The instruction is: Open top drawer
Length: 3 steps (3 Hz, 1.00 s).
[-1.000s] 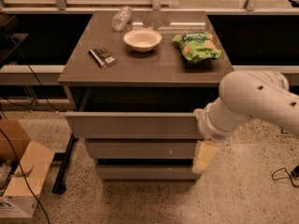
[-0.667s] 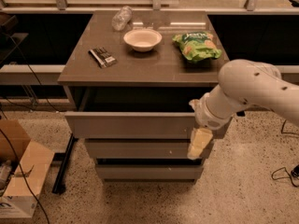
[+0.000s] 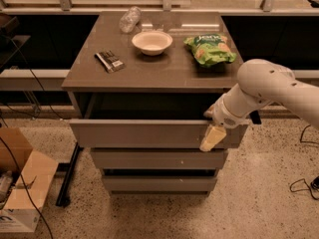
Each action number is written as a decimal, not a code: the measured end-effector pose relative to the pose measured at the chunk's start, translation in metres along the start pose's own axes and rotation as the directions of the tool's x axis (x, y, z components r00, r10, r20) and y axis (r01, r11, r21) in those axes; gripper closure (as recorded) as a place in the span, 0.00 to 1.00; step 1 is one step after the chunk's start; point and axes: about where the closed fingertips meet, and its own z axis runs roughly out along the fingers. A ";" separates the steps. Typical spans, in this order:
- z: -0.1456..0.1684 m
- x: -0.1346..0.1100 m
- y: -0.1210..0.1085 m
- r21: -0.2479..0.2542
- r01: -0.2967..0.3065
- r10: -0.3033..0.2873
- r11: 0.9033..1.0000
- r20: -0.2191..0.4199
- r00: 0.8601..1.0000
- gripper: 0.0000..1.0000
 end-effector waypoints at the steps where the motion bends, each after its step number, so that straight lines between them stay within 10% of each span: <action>1: 0.005 0.030 0.003 -0.012 -0.059 0.059 0.998 -0.029 0.998 0.47; 3: 0.001 0.040 0.009 -0.009 -0.077 0.077 0.997 -0.047 0.996 0.74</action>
Offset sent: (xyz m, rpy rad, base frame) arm -0.0597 -0.0654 -0.0379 -0.0956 0.1005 -0.1299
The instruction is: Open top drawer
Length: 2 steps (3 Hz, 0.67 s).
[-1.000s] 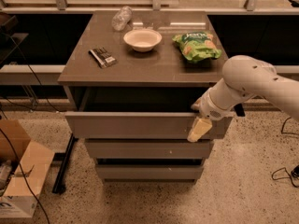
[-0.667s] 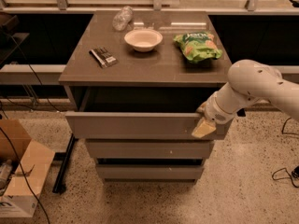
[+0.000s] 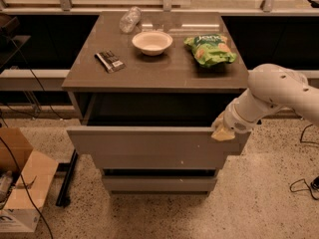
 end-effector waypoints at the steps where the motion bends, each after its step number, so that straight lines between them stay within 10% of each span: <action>1: -0.005 -0.002 0.000 0.000 0.000 0.000 1.000 0.000 1.000 0.55; 2: -0.007 -0.003 0.000 0.000 0.000 0.000 1.000 0.000 1.000 0.31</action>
Offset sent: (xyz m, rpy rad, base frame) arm 0.0000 0.0000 0.0049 0.0000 0.0000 0.0000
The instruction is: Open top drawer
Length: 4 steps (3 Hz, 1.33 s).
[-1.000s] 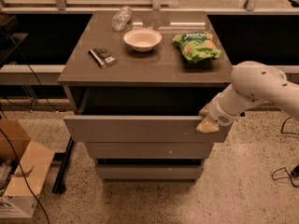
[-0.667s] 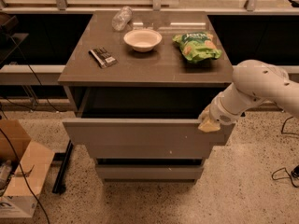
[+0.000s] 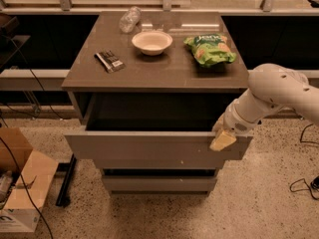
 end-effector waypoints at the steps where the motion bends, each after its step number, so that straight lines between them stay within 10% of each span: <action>1: 0.000 0.000 0.000 0.000 0.000 0.000 1.000 0.000 1.000 0.07; 3: 0.010 0.006 0.021 -0.065 0.080 -0.086 0.995 -0.091 0.992 0.00; 4: 0.027 0.019 0.035 -0.161 0.077 -0.094 0.984 -0.102 0.990 0.18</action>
Offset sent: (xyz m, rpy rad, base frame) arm -0.0213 0.0090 0.0059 -0.1472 0.0118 0.1485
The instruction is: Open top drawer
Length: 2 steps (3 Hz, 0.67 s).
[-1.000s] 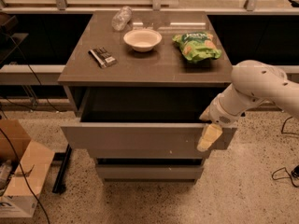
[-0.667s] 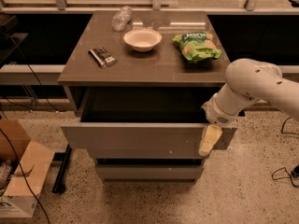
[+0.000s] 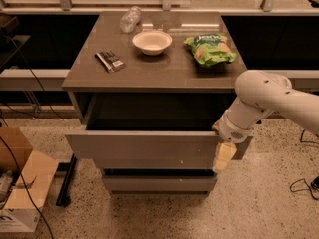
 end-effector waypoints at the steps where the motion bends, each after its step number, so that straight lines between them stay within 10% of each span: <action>1: 0.002 0.004 0.011 -0.038 0.004 -0.005 0.999 -0.006 1.000 0.50; 2: -0.002 0.003 0.011 -0.038 0.004 -0.005 0.999 -0.006 1.000 0.73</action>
Offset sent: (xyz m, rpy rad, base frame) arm -0.1243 0.0030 0.0332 -0.1220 0.1152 0.1335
